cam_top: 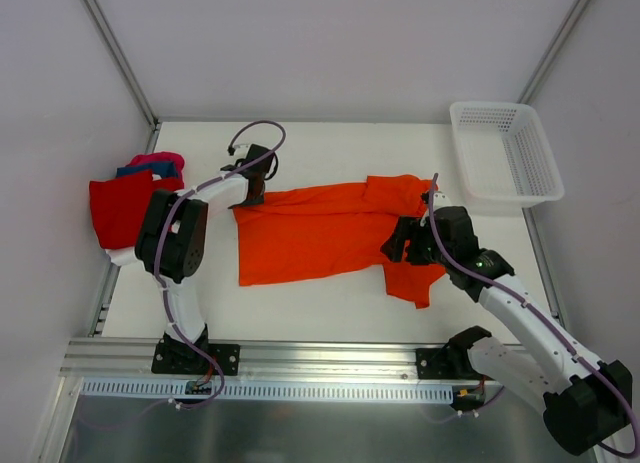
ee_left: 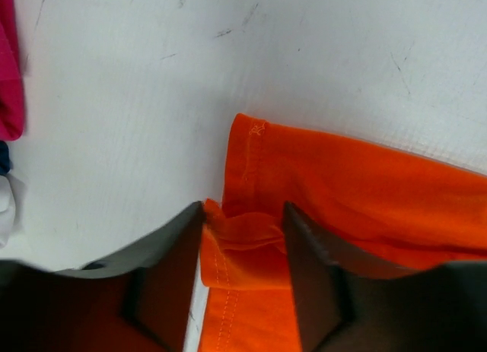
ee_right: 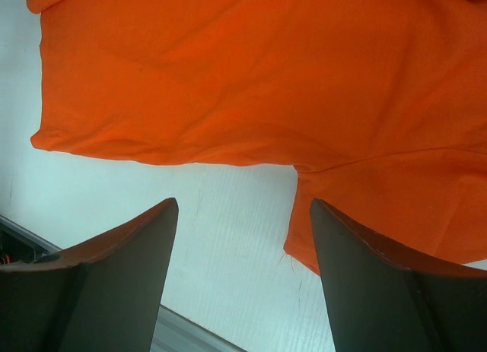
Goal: Fold and stack the t-shirts
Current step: Fold the tshirt
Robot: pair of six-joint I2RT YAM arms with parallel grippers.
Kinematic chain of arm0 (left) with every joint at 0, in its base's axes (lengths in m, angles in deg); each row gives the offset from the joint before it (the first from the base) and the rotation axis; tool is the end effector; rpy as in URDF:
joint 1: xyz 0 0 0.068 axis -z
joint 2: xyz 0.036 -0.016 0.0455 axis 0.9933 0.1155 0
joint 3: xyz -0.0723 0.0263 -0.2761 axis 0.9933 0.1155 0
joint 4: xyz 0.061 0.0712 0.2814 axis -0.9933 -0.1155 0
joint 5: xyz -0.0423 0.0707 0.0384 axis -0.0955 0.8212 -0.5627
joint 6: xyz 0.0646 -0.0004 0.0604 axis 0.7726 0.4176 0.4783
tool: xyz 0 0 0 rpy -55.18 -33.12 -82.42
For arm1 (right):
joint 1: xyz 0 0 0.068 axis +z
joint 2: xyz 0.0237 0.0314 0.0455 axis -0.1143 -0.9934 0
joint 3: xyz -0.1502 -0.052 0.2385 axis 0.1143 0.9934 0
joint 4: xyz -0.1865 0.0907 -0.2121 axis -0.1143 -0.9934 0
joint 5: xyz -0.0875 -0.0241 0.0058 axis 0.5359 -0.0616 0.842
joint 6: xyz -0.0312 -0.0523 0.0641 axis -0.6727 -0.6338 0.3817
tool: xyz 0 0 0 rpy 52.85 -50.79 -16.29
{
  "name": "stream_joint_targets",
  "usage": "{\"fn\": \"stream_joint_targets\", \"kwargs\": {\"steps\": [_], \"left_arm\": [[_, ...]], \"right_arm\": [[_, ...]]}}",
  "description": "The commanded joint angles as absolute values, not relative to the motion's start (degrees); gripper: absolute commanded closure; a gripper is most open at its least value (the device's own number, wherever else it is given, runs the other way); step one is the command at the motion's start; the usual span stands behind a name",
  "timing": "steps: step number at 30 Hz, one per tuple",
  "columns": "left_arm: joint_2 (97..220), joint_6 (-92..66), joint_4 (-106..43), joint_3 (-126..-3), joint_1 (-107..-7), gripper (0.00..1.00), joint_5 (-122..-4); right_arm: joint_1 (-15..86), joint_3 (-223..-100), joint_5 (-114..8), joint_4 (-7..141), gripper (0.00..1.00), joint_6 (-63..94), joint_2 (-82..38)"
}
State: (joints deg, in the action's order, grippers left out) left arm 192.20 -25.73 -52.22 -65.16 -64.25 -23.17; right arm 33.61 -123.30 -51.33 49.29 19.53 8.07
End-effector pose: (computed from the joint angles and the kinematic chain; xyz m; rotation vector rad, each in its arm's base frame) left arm 0.4443 -0.1105 0.1418 -0.3175 2.3493 0.3427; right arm 0.2295 0.1269 0.2423 -0.3715 2.1356 0.5043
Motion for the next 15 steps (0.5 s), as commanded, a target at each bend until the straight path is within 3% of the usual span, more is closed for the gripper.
{"fn": "stream_joint_targets", "kwargs": {"steps": [1,2,5,15], "left_arm": [[192.4,-25.37,-52.92,-66.76,-64.3,0.58,-23.89],[192.31,-25.45,-53.01,-66.68,-64.38,0.72,-23.71],[191.61,-25.89,-53.45,-66.06,-64.3,0.99,-23.63],[185.55,-29.05,-55.38,-59.13,-64.12,1.0,-25.99]], "right_arm": [[33.9,-123.23,-50.76,51.07,0.26,18.7,9.17],[33.81,-123.31,-50.76,51.07,0.26,18.79,9.0],[33.9,-123.23,-50.93,51.33,0.26,18.79,8.65],[33.9,-123.14,-52.42,52.91,0.26,19.58,6.45]]}}
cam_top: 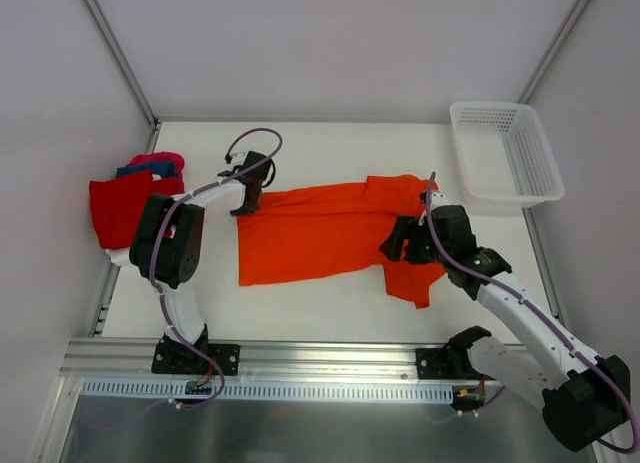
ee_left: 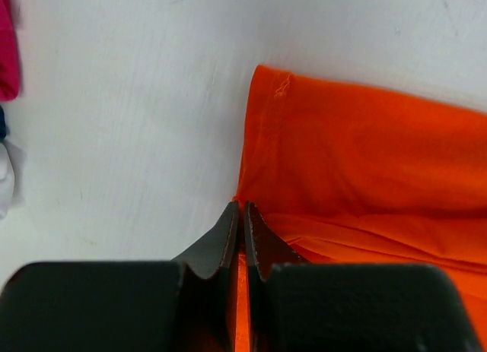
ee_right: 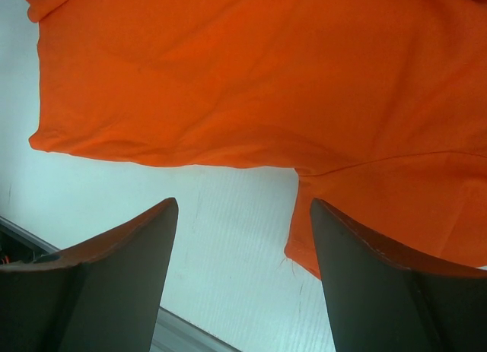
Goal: Fold and stack the t-shirts
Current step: Fold the tshirt
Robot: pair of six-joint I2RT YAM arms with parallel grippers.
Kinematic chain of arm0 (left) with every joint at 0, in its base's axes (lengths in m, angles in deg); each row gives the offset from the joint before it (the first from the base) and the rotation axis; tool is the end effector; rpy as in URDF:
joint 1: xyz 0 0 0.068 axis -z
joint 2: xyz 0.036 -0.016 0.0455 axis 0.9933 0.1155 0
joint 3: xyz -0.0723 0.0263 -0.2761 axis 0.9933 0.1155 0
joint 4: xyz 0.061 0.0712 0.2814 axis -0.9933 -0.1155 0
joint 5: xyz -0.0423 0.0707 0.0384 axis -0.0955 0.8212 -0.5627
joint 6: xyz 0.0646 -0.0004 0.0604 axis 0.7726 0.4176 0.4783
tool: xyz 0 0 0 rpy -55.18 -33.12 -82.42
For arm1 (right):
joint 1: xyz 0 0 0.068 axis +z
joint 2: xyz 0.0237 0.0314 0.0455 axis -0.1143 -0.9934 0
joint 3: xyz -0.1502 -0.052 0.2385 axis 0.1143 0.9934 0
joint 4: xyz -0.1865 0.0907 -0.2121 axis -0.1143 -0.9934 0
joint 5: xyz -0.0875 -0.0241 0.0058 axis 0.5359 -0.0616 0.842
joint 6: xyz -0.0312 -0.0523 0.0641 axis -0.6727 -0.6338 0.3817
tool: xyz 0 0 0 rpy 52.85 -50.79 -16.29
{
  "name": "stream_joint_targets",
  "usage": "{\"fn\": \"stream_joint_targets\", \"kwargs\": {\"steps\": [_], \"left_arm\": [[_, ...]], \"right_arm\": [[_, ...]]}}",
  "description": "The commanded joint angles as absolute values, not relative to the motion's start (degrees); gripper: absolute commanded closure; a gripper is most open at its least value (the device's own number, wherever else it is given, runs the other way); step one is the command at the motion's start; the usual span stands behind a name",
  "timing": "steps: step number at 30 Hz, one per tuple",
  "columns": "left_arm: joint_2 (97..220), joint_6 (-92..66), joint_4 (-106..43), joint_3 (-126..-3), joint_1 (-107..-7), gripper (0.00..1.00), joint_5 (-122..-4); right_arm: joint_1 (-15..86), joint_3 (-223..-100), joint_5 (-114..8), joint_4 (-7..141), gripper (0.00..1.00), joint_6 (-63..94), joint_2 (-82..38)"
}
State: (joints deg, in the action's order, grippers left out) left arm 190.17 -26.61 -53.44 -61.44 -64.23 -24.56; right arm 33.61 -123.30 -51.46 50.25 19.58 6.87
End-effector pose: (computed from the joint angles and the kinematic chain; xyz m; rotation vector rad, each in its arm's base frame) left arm 0.4263 -0.1061 0.1324 -0.3148 2.4010 0.3389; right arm 0.2330 0.1289 0.2394 -0.3723 2.1401 0.5062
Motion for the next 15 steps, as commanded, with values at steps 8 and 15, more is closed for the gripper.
{"fn": "stream_joint_targets", "kwargs": {"steps": [8,15], "left_arm": [[178.96,-31.87,-55.91,-51.83,-61.4,1.0,-26.35],[177.02,-33.8,-56.61,-49.27,-55.43,1.0,-25.83]], "right_arm": [[33.81,-123.05,-53.39,54.32,0.26,20.28,4.95],[33.9,-122.96,-53.57,54.41,0.26,20.46,3.64]]}}
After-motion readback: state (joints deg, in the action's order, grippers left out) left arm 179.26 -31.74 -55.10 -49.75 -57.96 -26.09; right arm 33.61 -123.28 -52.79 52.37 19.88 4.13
